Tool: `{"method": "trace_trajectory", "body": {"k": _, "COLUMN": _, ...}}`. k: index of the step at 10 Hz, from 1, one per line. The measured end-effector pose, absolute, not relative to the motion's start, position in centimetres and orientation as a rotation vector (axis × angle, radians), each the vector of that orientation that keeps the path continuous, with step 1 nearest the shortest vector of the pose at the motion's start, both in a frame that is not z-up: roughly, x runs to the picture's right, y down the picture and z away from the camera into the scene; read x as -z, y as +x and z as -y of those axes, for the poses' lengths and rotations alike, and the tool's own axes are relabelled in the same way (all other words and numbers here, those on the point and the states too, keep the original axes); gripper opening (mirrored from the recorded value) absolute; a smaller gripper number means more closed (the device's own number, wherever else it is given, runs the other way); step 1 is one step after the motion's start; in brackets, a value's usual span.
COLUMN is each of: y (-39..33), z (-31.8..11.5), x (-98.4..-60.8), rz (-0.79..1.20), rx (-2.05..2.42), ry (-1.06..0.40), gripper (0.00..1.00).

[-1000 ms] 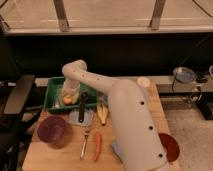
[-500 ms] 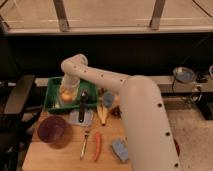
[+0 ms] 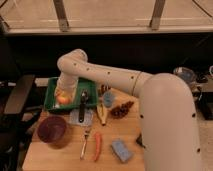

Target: Place apple in purple bowl

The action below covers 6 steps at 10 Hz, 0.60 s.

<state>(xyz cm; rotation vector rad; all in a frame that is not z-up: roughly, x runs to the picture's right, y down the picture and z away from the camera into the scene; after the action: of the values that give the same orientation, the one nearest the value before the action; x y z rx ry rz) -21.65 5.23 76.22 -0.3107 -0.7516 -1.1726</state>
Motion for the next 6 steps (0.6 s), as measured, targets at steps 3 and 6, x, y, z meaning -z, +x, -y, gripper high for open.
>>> {"method": "trace_trajectory", "body": {"k": 3, "y": -21.9, "z": -10.0, "x": -73.7, "rz": 0.817, "rx": 1.246, "ry": -0.36, "gripper": 0.22}}
{"method": "trace_trajectory", "body": {"k": 6, "y": -22.9, "z": -14.5, "x": -72.2, "rz": 0.908, "rx": 1.281, "ry": -0.426, "gripper": 0.55}}
